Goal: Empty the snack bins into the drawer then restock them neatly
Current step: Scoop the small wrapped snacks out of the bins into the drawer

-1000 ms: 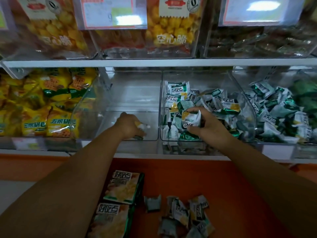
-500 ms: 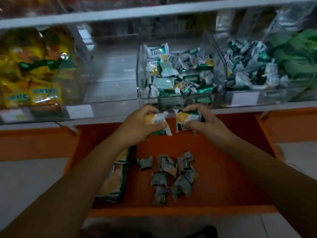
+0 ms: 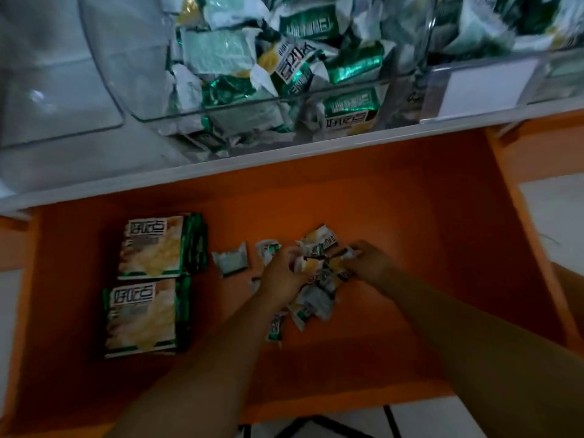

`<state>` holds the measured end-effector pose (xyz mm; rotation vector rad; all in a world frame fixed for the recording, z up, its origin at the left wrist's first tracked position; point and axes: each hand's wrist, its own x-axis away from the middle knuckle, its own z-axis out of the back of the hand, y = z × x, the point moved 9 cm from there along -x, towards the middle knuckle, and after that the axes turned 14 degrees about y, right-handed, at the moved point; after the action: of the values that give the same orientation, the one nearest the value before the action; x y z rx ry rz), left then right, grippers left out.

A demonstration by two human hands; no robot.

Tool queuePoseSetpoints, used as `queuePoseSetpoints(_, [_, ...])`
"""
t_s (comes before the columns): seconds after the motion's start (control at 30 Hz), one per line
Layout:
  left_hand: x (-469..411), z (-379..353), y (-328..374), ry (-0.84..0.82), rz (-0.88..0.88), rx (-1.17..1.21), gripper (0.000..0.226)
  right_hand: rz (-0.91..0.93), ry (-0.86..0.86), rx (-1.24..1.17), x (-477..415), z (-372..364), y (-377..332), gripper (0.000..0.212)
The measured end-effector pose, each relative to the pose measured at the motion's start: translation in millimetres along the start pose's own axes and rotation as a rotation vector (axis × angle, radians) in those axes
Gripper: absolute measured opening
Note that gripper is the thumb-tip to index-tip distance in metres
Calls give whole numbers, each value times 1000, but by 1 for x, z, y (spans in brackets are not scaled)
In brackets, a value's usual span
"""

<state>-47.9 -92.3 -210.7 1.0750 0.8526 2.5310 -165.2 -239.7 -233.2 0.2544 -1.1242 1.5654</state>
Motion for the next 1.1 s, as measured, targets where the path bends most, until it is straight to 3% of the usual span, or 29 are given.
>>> queuePoseSetpoints(0.2, [-19,-5,-11,92,-113,-330,52,120,77,83,-22,-10,14,38])
queuePoseSetpoints(0.33, [-6,13,1,102,-166,-357,59,161,50,130,-38,-14,25,30])
queuePoseSetpoints(0.47, [22,51,43,171,-314,-264,46,215,110,101,9,20,-33,43])
queuePoseSetpoints(0.67, [87,138,137,455,-615,-119,25,567,292,-43,99,81,-137,25])
queuePoseSetpoints(0.9, [147,225,236,689,-902,32,29,869,463,-231,201,156,-238,11])
queuePoseSetpoints(0.97, [140,245,256,713,-919,-32,37,931,487,-202,212,168,-265,15])
queuePoseSetpoints(1.1, [92,265,269,633,-780,-149,51,1012,546,-44,207,181,-311,27])
